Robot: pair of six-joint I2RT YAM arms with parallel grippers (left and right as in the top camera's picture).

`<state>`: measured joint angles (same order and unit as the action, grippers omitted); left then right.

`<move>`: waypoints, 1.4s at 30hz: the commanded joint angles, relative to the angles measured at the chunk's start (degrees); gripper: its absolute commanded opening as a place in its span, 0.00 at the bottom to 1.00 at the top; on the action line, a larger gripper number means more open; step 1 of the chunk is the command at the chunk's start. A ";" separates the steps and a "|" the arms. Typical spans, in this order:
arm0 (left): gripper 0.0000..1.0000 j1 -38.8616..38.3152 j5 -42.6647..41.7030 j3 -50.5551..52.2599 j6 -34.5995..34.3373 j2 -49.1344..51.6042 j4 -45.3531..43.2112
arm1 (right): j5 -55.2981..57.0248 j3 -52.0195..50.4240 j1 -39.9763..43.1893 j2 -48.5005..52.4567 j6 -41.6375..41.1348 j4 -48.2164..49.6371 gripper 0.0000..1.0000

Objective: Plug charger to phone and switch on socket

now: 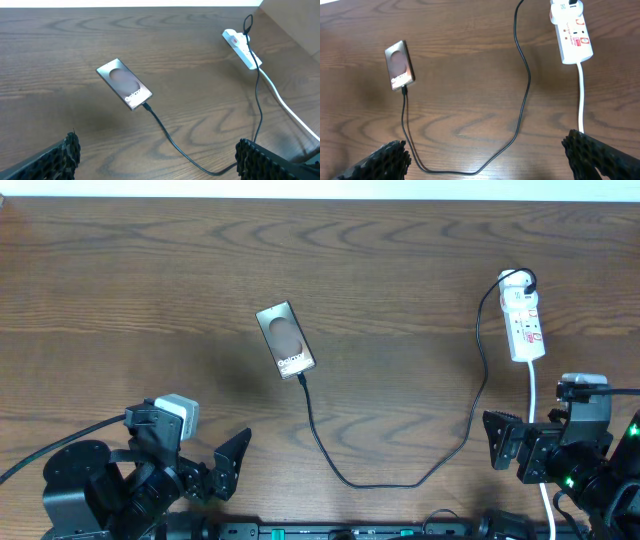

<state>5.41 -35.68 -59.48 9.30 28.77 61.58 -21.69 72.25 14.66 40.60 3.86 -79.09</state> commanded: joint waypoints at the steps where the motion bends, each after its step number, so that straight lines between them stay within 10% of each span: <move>1: 0.98 -1.62 -0.33 -0.20 1.18 -0.87 0.15 | -0.76 -0.04 0.24 -0.26 0.96 -0.22 0.99; 10: 0.98 -1.97 7.65 1.42 1.16 -8.04 0.37 | -0.76 -0.04 0.24 -0.26 0.94 -0.24 0.99; 25: 0.98 -1.84 18.29 37.90 -5.09 -28.70 -34.16 | -0.76 -0.04 0.24 -0.26 0.96 -0.24 0.99; 42: 0.98 -1.92 18.60 57.13 -13.03 -28.68 -54.25 | -0.76 -0.04 0.24 -0.26 0.96 -0.24 0.99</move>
<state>3.64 -17.63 -4.95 -0.56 0.78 10.15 -21.93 72.20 14.66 40.58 4.05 -79.33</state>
